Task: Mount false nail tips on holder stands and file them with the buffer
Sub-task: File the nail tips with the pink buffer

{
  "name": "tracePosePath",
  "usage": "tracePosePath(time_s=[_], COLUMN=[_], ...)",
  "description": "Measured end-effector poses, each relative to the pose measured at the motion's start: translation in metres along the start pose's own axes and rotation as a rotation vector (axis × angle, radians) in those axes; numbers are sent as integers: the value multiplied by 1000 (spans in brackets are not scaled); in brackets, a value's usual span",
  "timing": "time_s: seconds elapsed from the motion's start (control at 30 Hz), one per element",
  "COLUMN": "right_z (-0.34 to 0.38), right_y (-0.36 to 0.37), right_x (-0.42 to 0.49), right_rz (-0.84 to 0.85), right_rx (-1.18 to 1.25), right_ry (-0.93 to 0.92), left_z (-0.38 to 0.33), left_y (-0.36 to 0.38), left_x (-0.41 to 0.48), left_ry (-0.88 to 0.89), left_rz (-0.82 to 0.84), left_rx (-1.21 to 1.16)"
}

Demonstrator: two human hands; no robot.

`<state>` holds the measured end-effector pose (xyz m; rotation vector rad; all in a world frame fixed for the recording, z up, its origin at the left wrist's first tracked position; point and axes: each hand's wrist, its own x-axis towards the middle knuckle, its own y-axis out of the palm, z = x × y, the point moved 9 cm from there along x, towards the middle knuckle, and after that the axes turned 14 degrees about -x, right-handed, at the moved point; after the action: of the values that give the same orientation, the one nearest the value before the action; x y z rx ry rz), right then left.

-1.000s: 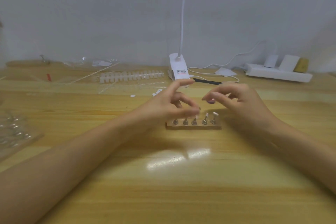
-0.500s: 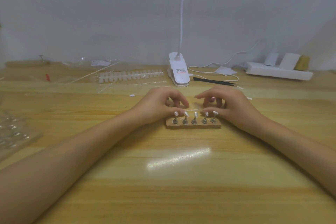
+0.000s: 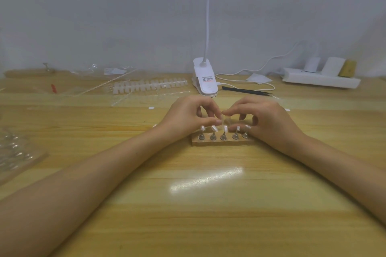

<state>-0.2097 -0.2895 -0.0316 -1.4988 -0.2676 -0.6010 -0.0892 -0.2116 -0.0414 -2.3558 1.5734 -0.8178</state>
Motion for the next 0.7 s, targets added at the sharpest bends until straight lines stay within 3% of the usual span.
tracePosePath(time_s=[0.1, 0.3, 0.43, 0.53, 0.7], right_z=[2, 3, 6, 9, 20], right_y=[2, 5, 1, -5, -11], right_x=[0, 0, 0, 0, -3], right_rz=[5, 37, 22, 1, -78], right_rx=[-33, -66, -41, 2, -29], right_ry=[-17, -33, -41, -39, -117], left_z=[-8, -34, -38, -33, -10], left_y=[-2, 4, 5, 4, 7], left_x=[-1, -8, -12, -8, -1], left_ry=[95, 399, 478, 394, 52], left_rz=[-8, 4, -17, 10, 135], left_rx=[43, 360, 425, 289, -82])
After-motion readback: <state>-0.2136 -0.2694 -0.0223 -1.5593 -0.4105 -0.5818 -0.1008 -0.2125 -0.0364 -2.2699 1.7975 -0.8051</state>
